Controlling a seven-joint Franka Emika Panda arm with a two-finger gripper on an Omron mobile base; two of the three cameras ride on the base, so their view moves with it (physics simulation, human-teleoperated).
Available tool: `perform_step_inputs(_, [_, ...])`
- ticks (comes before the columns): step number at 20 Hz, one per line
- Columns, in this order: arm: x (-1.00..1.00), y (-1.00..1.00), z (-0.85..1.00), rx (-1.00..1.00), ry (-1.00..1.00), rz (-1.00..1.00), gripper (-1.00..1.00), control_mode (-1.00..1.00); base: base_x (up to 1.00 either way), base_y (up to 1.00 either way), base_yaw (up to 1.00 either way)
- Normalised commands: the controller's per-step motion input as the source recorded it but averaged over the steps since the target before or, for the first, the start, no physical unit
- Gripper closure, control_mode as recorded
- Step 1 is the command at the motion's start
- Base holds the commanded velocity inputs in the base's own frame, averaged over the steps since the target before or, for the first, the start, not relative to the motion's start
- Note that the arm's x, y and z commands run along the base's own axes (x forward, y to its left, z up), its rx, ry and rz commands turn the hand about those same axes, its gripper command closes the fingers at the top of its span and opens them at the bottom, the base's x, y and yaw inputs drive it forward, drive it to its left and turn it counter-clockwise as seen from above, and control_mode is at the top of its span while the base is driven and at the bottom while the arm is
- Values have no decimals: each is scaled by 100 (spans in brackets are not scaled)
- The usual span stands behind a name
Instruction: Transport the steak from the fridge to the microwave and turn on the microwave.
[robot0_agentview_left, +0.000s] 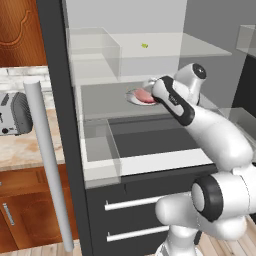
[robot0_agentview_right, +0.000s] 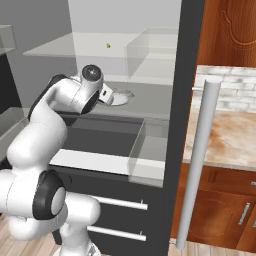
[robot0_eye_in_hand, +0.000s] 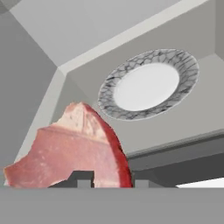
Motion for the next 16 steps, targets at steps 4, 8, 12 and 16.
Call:
perform_step_inputs(4, [-64, -3, 21, -10, 0, 0, 100, -100, 0, 0, 0])
perform_step_inputs(8, [-64, -7, 20, -5, 0, 0, 100, -100, 0, 0, 0])
perform_step_inputs(12, [-67, -8, 18, -1, 0, 0, 100, -100, 0, 0, 0])
perform_step_inputs(16, [-65, -13, 13, 0, 0, 0, 100, -100, 0, 0, 0])
